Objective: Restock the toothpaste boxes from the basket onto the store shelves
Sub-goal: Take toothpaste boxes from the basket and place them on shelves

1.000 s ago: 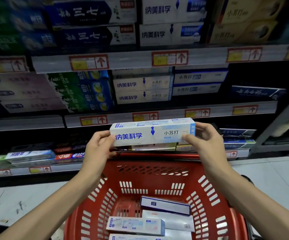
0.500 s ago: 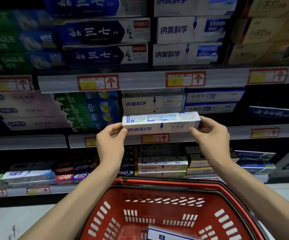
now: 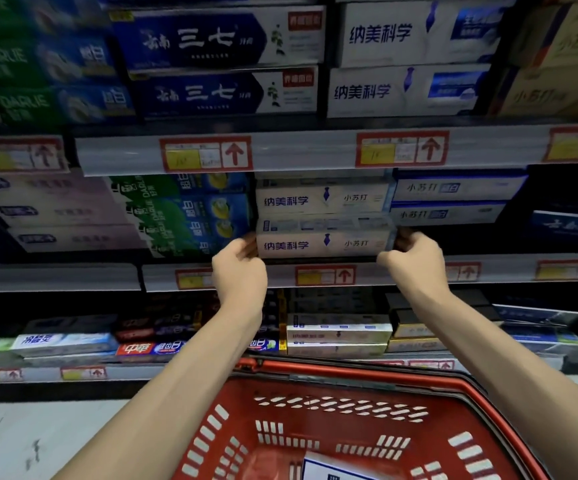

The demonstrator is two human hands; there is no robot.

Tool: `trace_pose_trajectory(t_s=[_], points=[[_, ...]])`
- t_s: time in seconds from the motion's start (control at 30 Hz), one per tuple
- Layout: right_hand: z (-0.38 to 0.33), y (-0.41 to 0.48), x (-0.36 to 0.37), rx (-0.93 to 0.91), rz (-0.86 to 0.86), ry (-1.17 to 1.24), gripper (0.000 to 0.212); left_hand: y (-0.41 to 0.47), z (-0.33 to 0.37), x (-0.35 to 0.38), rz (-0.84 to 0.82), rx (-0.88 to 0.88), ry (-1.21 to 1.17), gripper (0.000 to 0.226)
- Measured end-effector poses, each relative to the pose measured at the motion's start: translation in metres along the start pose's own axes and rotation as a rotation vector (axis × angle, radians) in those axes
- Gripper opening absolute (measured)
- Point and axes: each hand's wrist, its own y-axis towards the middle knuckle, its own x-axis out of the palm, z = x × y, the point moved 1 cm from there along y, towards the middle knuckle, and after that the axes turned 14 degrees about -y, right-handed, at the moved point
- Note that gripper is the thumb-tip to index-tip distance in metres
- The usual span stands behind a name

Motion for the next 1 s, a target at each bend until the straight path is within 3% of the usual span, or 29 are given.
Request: trace_pose_trajectory(t_s=[0.17, 0.4, 0.6, 0.73, 0.83, 1.0], points=[[0.005, -0.012, -0.002, 0.008, -0.007, -0.096, 0.062, -0.008, 0.006, -0.003, -0.043, -0.052, -0.066, 0.057], [0.0, -0.065, -0.048, -0.098, -0.024, -0.141, 0.069, -0.038, 0.028, -0.034, -0.151, -0.072, -0.051, 0.035], [0.035, -0.141, -0.072, -0.081, -0.249, -0.071, 0.047, -0.086, 0.021, -0.065, -0.375, -0.396, -0.001, 0.026], [0.064, -0.17, -0.068, -0.039, -0.51, -0.217, 0.043, -0.119, 0.0, -0.076, -0.507, -0.563, 0.145, 0.024], [0.072, -0.181, -0.067, -0.092, -0.688, -0.265, 0.036, -0.139, -0.01, -0.081, -0.599, -0.638, 0.219, 0.023], [0.101, -0.202, -0.047, -0.177, -0.75, -0.472, 0.038, -0.151, -0.017, -0.082, -0.675, -0.656, 0.314, 0.025]])
